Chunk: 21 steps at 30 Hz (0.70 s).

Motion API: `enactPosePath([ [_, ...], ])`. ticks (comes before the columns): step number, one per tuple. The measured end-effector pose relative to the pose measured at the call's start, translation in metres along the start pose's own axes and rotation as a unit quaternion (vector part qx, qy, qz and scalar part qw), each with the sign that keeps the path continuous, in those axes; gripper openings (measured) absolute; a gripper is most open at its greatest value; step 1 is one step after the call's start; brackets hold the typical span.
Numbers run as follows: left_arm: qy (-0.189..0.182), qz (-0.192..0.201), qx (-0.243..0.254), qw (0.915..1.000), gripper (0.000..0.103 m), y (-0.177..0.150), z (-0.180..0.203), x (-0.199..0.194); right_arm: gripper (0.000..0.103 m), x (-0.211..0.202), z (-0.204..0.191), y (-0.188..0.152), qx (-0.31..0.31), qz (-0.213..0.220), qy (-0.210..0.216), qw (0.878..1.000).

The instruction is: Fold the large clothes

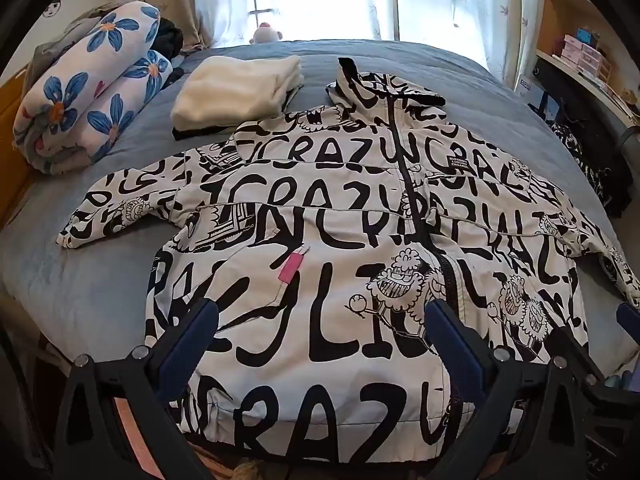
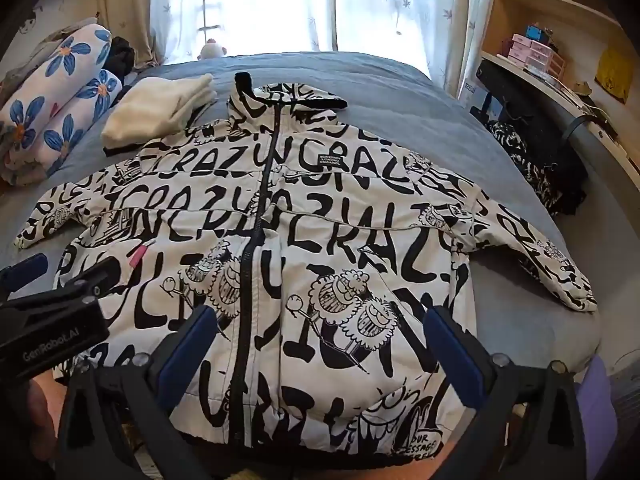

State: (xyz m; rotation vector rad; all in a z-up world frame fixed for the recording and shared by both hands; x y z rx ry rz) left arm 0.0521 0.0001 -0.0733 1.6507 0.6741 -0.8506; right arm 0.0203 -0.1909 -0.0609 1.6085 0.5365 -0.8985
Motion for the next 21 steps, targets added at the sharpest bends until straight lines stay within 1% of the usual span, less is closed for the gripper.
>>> enactPosePath([
  [3, 0.003, 0.003, 0.001, 1.0, 0.102, 0.001, 0.0, 0.0, 0.103, -0.001, -0.003, 0.0, -0.001, 0.0, 0.002, 1.0],
  [4, 0.003, 0.004, 0.001, 1.0, 0.102, 0.001, -0.001, 0.0, 0.103, 0.0, 0.002, -0.003, 0.008, -0.004, 0.011, 1.0],
  [6, 0.004, 0.004, 0.003, 1.0, 0.102, 0.002, 0.001, 0.001, 0.103, 0.001, 0.0, -0.003, 0.005, -0.007, 0.0, 1.0],
  [11, 0.005, 0.006, 0.011, 0.9999, 0.102, 0.007, 0.014, -0.004, 0.103, 0.0, 0.002, -0.002, 0.003, -0.007, -0.003, 1.0],
  [21, 0.002, 0.01, 0.014, 0.9999, 0.102, 0.004, 0.01, -0.006, 0.103, 0.003, 0.007, -0.004, 0.01, -0.008, -0.005, 1.0],
])
Point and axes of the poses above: each gripper's, at about its wrist camera, not at the fingertips, and x roughly the way its jaws point, z to its right, y to its top, the point moved 9 cm from there along x, roughly the way its jaws point, and after that the axes turned 13 degrees about x, right-handed, at the moved point
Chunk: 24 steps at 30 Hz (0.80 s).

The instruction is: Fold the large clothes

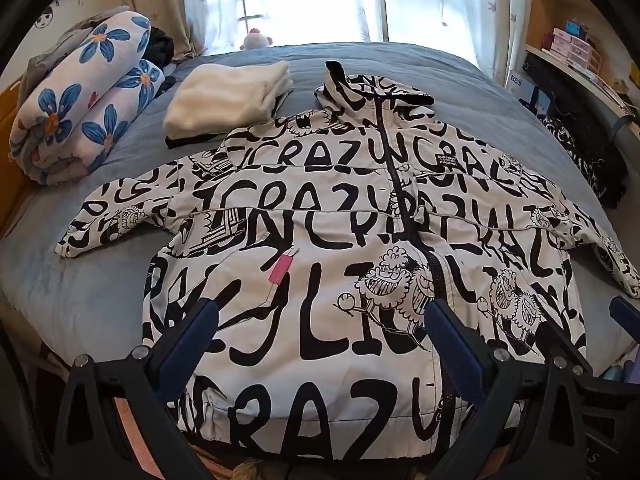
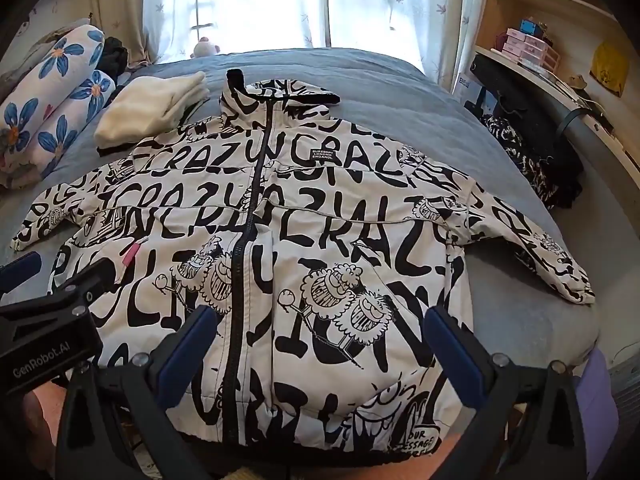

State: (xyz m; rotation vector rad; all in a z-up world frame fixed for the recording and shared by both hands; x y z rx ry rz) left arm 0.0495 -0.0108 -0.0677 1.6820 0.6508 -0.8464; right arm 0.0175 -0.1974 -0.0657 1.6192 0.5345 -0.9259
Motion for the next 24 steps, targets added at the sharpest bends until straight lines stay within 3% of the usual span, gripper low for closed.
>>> enactPosePath([
  [24, 0.001, 0.003, 0.004, 1.0, 0.102, 0.0006, 0.0016, -0.002, 0.103, -0.0031, 0.0078, 0.002, 0.016, 0.008, -0.003, 1.0],
])
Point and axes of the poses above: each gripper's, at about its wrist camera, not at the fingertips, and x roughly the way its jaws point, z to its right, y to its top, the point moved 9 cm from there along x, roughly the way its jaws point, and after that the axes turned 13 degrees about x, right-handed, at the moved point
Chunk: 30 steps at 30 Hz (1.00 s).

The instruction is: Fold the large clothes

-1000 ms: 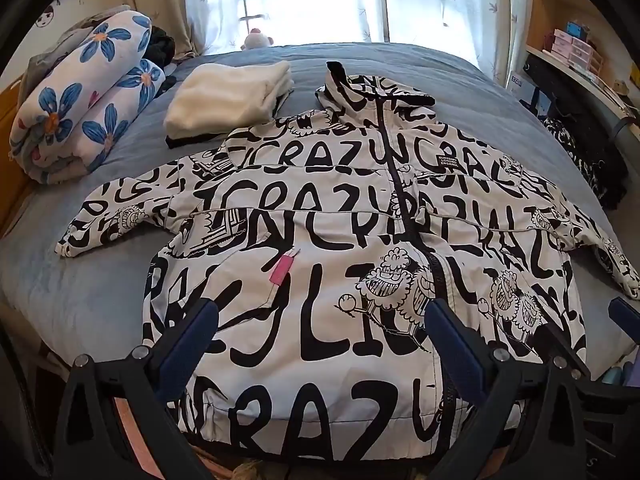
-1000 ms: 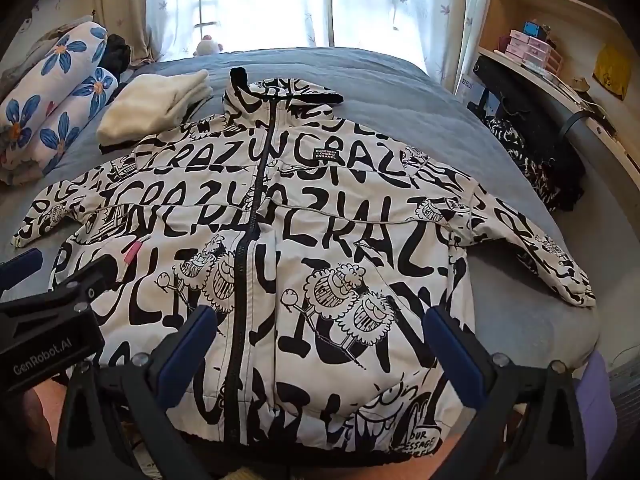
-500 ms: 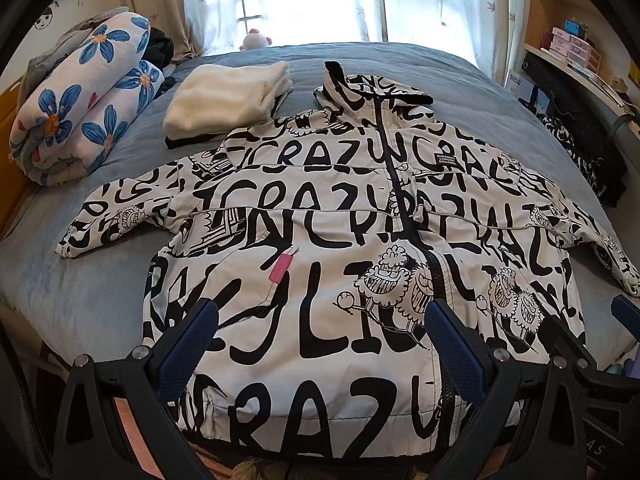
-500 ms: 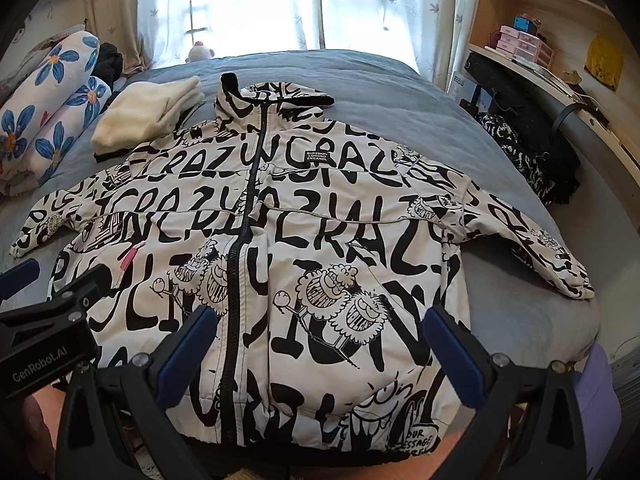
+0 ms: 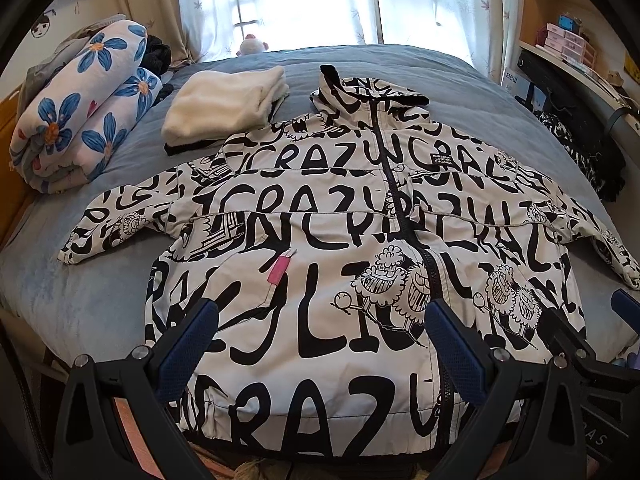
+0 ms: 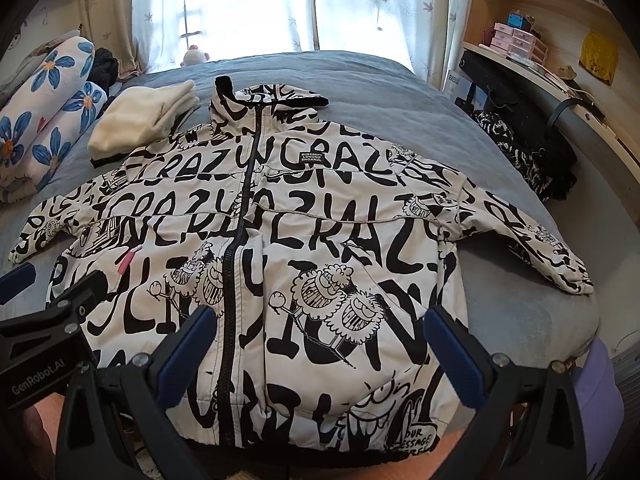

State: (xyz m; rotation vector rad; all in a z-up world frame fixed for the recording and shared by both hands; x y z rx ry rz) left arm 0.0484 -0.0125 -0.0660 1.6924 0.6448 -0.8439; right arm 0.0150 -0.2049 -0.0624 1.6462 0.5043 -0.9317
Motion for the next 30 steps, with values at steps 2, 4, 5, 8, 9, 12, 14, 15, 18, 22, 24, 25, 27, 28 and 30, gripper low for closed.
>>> enactPosePath([
  [2, 0.0, -0.003, 0.001, 1.0, 0.102, -0.0003, 0.001, -0.0007, 0.103, 0.0002, 0.0003, -0.0002, 0.0, -0.001, 0.0, 1.0],
  [4, 0.0, -0.005, 0.002, 1.0, 0.102, -0.0004, 0.0019, -0.0019, 0.103, 0.0006, 0.0013, -0.0004, 0.002, -0.001, 0.0, 1.0],
  [5, -0.001, -0.005, 0.002, 1.0, 0.102, -0.0004, 0.0024, -0.0029, 0.103, 0.0007, 0.0013, -0.0005, 0.002, -0.002, 0.0, 1.0],
  [8, 0.0, -0.004, 0.002, 1.0, 0.102, -0.0003, 0.0024, -0.003, 0.103, 0.0007, 0.0014, -0.0007, 0.003, -0.001, -0.001, 1.0],
  [9, 0.0, -0.005, 0.002, 1.0, 0.102, -0.0003, 0.0028, -0.0027, 0.103, 0.0013, 0.0012, -0.0007, 0.002, -0.001, 0.0, 1.0],
  [12, 0.0, -0.005, 0.003, 1.0, 0.102, -0.0008, 0.0033, -0.003, 0.103, 0.0016, 0.0017, -0.0009, 0.002, -0.001, 0.0, 1.0],
  [14, 0.0, -0.005, 0.003, 1.0, 0.102, -0.0019, 0.0036, -0.0031, 0.103, 0.0013, 0.0016, -0.0008, 0.002, -0.001, 0.0, 1.0],
  [15, 0.0, -0.005, 0.003, 1.0, 0.102, -0.0021, 0.0036, -0.0031, 0.103, 0.0018, 0.0016, -0.0007, 0.002, -0.002, 0.0, 1.0],
  [18, 0.0, -0.004, 0.003, 1.0, 0.102, -0.0021, 0.0039, -0.0036, 0.103, 0.0021, 0.0011, -0.0012, 0.002, -0.002, 0.0, 1.0],
  [22, 0.001, -0.005, 0.004, 1.0, 0.102, -0.0021, 0.0044, -0.003, 0.103, 0.0026, 0.0014, -0.002, 0.003, -0.003, 0.001, 1.0],
  [24, 0.001, -0.005, 0.004, 1.0, 0.102, -0.0023, 0.0045, -0.003, 0.103, 0.0028, 0.0011, -0.0019, 0.002, -0.002, 0.0, 1.0],
  [25, 0.0, -0.006, 0.003, 1.0, 0.102, -0.0027, 0.0047, -0.0038, 0.103, 0.003, 0.0009, -0.0019, 0.002, -0.002, 0.001, 1.0],
  [27, -0.001, -0.007, 0.004, 1.0, 0.102, -0.0041, 0.0042, -0.0034, 0.103, 0.0028, 0.001, -0.0025, 0.002, -0.004, 0.001, 1.0],
  [28, -0.001, -0.007, 0.003, 1.0, 0.102, -0.0047, 0.004, -0.0043, 0.103, 0.0033, 0.0007, -0.0022, 0.003, -0.003, 0.001, 1.0],
  [30, -0.001, -0.007, 0.004, 1.0, 0.102, -0.0051, 0.0046, -0.0033, 0.103, 0.0031, 0.0008, -0.0027, 0.003, -0.003, 0.0, 1.0],
])
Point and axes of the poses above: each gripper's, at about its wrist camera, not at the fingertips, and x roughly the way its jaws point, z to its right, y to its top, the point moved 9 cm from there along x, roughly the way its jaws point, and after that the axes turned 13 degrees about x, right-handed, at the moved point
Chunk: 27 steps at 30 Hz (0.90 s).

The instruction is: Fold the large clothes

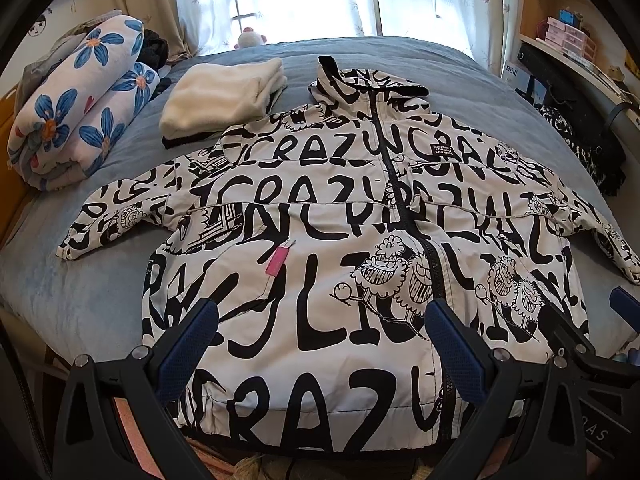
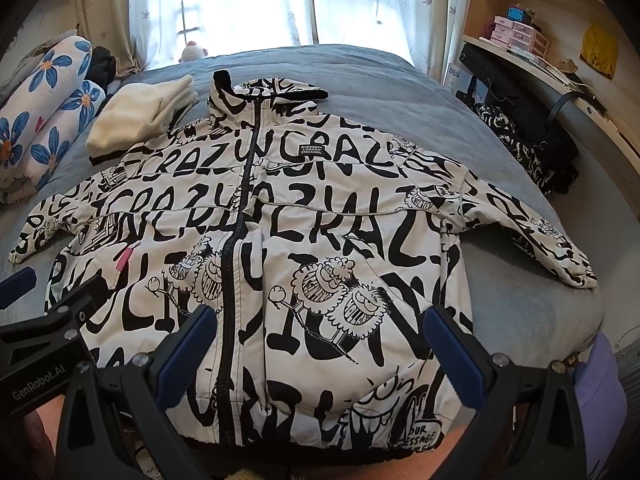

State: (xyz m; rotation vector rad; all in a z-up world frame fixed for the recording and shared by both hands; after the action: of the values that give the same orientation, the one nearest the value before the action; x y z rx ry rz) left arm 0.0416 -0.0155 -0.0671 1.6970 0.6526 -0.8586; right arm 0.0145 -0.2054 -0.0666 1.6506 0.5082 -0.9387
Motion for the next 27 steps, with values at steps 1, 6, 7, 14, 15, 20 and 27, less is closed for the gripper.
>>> enactPosePath([
  [1, 0.0, 0.0, 0.0, 1.0, 0.102, -0.0008, -0.0001, -0.0009, 0.103, 0.0005, -0.0003, 0.0003, 0.0, 0.0, 0.001, 1.0],
  [6, 0.0, -0.001, 0.0, 1.0, 0.102, -0.0006, -0.0001, -0.0005, 0.103, 0.0012, -0.0011, 0.0009, 0.0, 0.001, 0.001, 1.0],
  [7, 0.001, 0.0, 0.0, 1.0, 0.102, -0.0008, -0.0001, -0.0009, 0.103, 0.0011, -0.0011, 0.0011, 0.0, 0.0, 0.001, 1.0],
  [14, 0.001, -0.001, 0.0, 1.0, 0.102, 0.0005, 0.0, 0.0003, 0.103, 0.0001, -0.0011, 0.0022, 0.0, 0.002, 0.001, 1.0],
  [15, 0.001, -0.001, 0.0, 1.0, 0.102, 0.0001, 0.0, -0.0001, 0.103, 0.0001, -0.0009, 0.0005, 0.0, 0.003, 0.001, 1.0],
  [20, 0.003, -0.002, 0.0, 1.0, 0.102, -0.0055, -0.005, 0.0031, 0.103, 0.0011, -0.0011, -0.0027, 0.001, 0.004, 0.002, 1.0],
  [27, 0.004, 0.0, -0.001, 1.0, 0.102, -0.004, -0.0071, 0.0032, 0.103, 0.0007, -0.0082, -0.0048, -0.005, 0.001, 0.003, 1.0],
])
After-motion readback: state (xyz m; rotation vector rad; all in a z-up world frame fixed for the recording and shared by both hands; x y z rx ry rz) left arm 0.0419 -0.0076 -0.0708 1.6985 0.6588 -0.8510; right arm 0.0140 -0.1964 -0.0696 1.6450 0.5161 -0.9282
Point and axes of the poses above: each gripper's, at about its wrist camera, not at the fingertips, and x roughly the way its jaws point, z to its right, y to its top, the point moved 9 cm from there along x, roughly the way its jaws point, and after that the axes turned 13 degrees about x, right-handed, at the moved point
